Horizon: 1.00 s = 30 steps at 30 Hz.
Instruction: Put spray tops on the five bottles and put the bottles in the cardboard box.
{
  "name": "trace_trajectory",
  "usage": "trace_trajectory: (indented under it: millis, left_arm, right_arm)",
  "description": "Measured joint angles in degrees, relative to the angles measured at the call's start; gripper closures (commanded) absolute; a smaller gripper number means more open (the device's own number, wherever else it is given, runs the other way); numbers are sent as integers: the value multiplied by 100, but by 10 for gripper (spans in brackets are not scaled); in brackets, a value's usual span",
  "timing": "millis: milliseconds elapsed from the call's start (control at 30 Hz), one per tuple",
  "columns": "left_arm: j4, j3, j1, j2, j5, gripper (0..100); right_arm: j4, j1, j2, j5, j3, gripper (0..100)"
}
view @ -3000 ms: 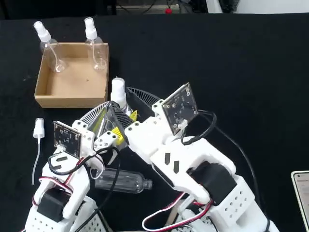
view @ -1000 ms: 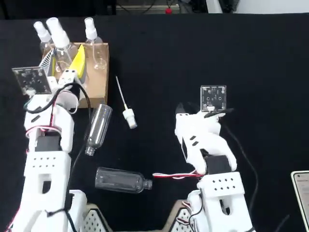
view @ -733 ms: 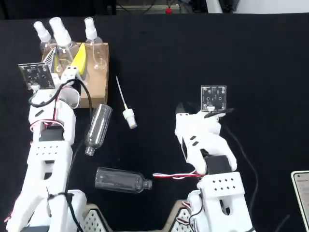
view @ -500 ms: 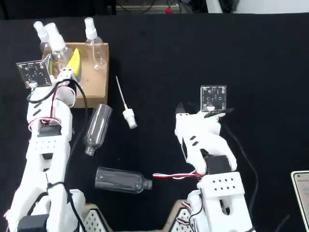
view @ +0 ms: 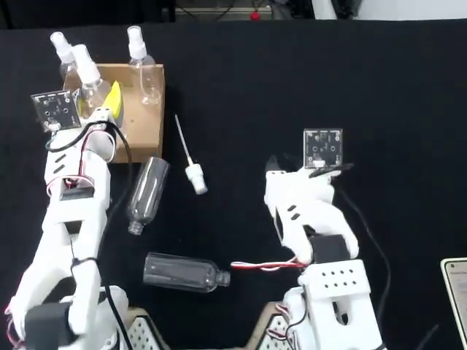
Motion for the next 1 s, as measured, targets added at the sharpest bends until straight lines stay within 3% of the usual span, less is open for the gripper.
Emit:
trace_trajectory:
  millis: [200, 500, 1000]
  left_arm:
    - [-1987, 114, -18, 967, 0, 880]
    - [-3314, -62, -18, 2409, 0, 880]
    - [-3727, -1108, -18, 3842, 0, 884]
  right_arm:
    - [0, 0, 0, 0, 0, 928]
    - [0, 0, 0, 0, 0, 928]
    - [-325, 0, 0, 0, 308, 931]
